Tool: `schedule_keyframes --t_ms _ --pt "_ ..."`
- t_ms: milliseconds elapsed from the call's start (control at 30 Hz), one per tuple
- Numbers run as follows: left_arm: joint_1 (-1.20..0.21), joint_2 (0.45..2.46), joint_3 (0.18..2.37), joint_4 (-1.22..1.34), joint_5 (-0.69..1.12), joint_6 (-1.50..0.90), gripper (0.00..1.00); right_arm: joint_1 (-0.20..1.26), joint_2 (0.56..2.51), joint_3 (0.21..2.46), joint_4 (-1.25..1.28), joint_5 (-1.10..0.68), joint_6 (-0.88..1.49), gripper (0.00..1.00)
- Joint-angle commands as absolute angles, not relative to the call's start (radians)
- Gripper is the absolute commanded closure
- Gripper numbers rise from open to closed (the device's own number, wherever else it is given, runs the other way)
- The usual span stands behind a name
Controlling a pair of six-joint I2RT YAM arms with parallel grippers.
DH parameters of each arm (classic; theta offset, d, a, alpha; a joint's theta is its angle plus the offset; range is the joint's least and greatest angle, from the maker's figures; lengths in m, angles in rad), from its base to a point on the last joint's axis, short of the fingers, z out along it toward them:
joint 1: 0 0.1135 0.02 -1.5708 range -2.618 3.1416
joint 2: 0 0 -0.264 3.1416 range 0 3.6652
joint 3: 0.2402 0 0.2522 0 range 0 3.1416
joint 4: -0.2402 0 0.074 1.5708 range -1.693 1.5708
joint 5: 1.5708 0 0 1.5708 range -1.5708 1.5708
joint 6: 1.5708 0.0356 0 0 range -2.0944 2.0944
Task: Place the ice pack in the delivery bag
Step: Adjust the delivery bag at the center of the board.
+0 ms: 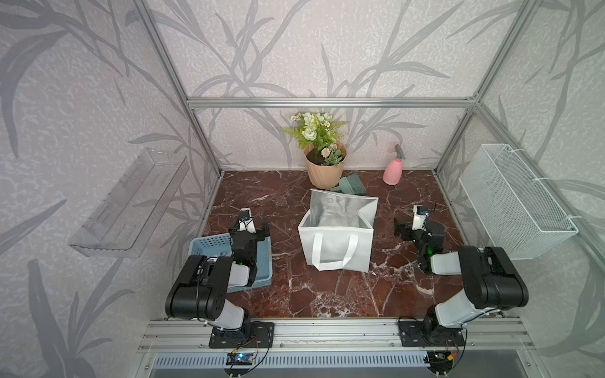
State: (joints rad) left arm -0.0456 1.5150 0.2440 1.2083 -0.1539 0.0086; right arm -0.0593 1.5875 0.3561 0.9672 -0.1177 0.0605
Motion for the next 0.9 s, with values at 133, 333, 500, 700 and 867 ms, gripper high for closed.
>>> schedule_keyframes --t_ms 133,333,500,700,867 --pt "-0.044 1.522 0.240 1.233 -0.146 0.016 0.00 -0.063 1.581 0.370 0.979 -0.129 0.060 0.01" --pt "-0.043 1.522 0.239 1.231 -0.143 0.014 0.00 -0.063 1.581 0.370 0.979 -0.129 0.060 0.01" --pt "-0.043 1.522 0.239 1.231 -0.140 0.014 0.00 -0.063 1.582 0.370 0.977 -0.129 0.060 0.01" --pt "-0.041 1.504 0.252 1.217 -0.138 0.018 0.00 -0.061 1.576 0.342 1.026 -0.057 0.086 0.01" --pt "-0.040 1.349 0.466 0.705 -0.257 -0.074 0.00 -0.054 1.446 0.230 1.124 0.018 0.097 0.01"
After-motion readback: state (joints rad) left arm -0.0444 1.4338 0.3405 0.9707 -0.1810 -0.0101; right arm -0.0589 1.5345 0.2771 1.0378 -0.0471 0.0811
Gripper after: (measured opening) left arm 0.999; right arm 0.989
